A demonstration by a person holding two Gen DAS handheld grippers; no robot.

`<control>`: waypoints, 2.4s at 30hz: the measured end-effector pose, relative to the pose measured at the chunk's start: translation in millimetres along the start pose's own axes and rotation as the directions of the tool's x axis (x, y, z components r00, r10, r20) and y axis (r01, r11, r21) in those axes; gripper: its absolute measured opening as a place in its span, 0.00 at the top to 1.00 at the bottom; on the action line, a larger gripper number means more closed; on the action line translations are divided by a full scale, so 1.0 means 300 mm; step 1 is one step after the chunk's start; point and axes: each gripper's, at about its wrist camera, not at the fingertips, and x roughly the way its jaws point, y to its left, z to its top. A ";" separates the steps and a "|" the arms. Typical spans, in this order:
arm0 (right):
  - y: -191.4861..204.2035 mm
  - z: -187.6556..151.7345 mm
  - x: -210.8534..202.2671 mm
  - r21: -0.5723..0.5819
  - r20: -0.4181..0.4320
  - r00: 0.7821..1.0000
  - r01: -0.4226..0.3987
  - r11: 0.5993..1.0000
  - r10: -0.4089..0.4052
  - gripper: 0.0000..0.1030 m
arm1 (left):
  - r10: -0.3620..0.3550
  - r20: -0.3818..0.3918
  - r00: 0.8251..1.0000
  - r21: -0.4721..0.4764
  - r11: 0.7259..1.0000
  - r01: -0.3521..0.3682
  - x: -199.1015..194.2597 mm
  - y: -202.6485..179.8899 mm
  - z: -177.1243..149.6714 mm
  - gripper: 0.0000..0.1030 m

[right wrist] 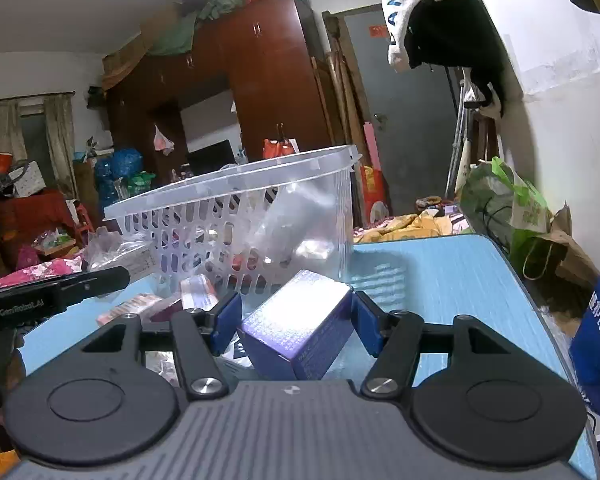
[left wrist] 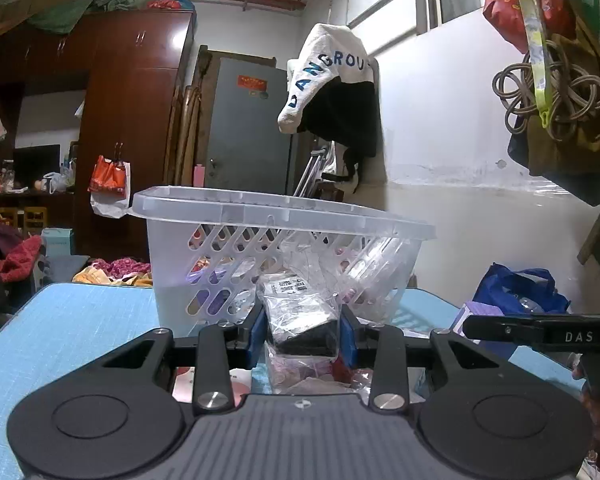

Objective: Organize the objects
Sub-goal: 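Grasp a bagged black-labeled packet with the left gripper while the right grasps a purple box, then carry the packet and purple box over the basket and open both grippers, then grasp the pink THANK YOU box with the left gripper while the right grasps a silver-wrapped box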

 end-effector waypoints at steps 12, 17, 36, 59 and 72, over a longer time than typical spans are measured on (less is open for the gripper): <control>-0.002 0.025 -0.043 0.008 0.078 0.996 0.031 0.999 -0.032 0.38 | 0.007 0.055 0.998 -0.021 1.000 -0.006 -0.062 0.003 0.029 0.60; 0.062 0.210 -0.096 -0.050 0.162 0.987 -0.002 0.999 0.010 0.38 | -0.009 0.162 0.987 0.001 1.000 0.009 -0.131 -0.003 0.211 0.60; 0.161 0.464 0.361 -0.208 -0.034 0.995 0.087 0.974 -0.096 0.00 | 0.043 -0.087 0.995 -0.040 0.998 -0.046 0.236 0.093 0.392 0.26; 0.078 0.037 0.167 -0.118 -0.331 0.943 -0.014 0.993 -0.027 0.26 | 0.122 -0.251 0.960 -0.006 0.992 -0.127 0.054 0.195 0.074 0.07; 0.069 0.001 0.168 -0.133 -0.311 0.949 0.013 0.991 -0.054 0.43 | 0.200 -0.385 0.901 0.087 0.980 -0.180 0.135 0.137 0.022 0.08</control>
